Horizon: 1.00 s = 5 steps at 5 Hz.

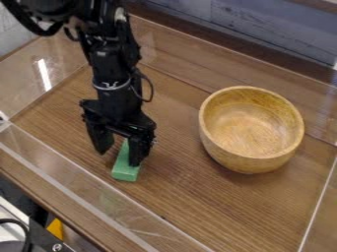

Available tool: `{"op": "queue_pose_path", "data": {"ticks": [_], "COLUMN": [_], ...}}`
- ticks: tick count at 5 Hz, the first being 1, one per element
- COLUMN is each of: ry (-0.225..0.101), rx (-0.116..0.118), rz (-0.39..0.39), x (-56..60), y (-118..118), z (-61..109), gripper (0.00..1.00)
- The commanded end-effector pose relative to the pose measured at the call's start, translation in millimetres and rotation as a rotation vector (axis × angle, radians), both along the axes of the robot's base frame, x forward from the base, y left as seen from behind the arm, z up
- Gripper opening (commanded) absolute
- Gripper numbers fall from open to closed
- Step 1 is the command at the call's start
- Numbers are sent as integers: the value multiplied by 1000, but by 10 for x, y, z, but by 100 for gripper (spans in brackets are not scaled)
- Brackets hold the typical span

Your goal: Put the green block in the brown bowl

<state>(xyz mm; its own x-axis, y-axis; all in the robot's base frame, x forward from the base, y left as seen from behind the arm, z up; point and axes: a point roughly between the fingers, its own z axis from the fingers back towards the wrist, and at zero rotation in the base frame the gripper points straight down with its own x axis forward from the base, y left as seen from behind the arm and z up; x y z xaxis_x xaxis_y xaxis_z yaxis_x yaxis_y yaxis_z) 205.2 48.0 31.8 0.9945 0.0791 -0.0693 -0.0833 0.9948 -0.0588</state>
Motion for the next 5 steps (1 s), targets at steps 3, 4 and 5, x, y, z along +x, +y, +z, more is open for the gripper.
{"op": "queue_pose_path", "data": {"ticks": [3,4,5], "ry": [-4,-9,-41], "rx": [7,4,2], "rz": [-32,-53,-76], "x": [-102,-91,48], "y": [-27,-1,-70], "z": [113,289,605], "gripper": [0,0,0]}}
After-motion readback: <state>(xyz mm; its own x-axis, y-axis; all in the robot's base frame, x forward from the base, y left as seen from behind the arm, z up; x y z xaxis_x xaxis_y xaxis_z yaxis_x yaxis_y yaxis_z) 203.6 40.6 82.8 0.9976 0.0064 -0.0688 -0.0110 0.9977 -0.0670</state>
